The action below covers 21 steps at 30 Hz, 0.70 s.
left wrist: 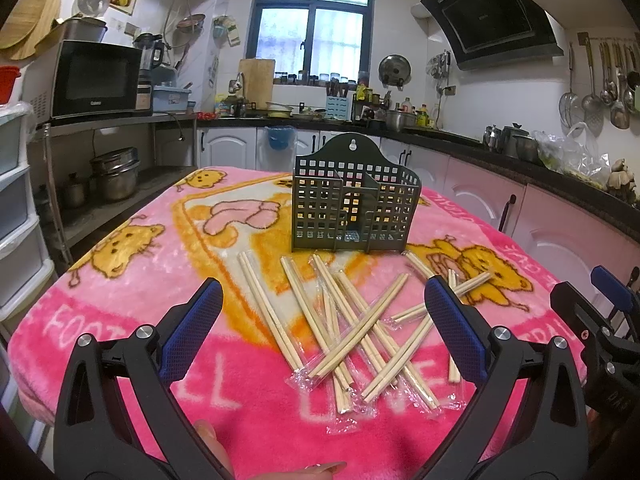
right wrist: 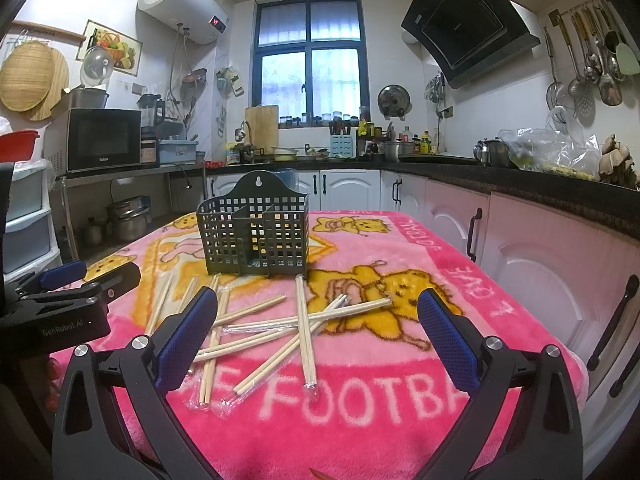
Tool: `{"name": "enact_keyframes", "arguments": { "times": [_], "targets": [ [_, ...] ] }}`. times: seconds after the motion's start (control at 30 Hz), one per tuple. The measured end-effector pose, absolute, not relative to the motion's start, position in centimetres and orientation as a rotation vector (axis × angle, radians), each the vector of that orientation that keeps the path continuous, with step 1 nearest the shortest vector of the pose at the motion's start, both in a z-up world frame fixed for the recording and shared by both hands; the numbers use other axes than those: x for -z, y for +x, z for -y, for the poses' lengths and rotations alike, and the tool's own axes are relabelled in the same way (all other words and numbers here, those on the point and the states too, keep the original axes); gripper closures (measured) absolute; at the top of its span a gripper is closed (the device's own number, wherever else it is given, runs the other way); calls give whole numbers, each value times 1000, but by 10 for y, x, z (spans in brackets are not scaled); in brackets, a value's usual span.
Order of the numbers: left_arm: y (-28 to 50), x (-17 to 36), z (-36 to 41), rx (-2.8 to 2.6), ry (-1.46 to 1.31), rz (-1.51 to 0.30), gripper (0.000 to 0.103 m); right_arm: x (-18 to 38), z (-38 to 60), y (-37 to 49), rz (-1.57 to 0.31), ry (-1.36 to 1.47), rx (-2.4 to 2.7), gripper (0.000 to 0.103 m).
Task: Organize utensils
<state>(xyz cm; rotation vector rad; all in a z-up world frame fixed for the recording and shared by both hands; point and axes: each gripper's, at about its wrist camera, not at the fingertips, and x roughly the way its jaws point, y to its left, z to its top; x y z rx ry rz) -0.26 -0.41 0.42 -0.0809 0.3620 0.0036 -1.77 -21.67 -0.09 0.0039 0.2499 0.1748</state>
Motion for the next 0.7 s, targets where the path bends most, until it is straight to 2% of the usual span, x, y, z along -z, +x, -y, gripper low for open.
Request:
{"name": "enact_keyframes", "arguments": {
  "times": [0.3, 0.7],
  "targets": [
    [1, -4, 5, -8, -95, -380, 10, -10, 211, -17, -259, -12, -198, 6],
    [16, -3, -41, -2, -194, -434, 10, -12, 194, 23, -360, -46, -305, 6]
  ]
}}
